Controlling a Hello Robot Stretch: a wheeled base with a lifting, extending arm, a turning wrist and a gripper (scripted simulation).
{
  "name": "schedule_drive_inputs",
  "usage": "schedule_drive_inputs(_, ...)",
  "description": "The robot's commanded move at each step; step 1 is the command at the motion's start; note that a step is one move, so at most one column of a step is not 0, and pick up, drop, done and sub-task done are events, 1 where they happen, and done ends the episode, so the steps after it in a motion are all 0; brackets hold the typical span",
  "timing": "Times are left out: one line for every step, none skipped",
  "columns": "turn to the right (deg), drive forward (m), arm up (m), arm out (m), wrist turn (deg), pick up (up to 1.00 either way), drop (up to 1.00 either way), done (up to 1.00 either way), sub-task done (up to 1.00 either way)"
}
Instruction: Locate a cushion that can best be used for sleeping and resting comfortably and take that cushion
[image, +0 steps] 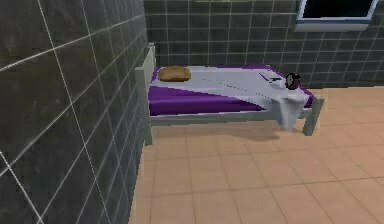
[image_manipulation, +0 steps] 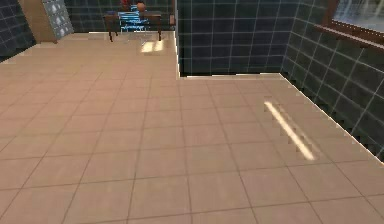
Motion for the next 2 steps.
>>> schedule_drive_inputs(-3.0,0.00,0.00,0.00,0.0,0.00,0.00,0.00,0.00)
schedule_drive_inputs(0.0,1.00,0.00,0.00,0.0,0.00,0.00,0.00,0.00)
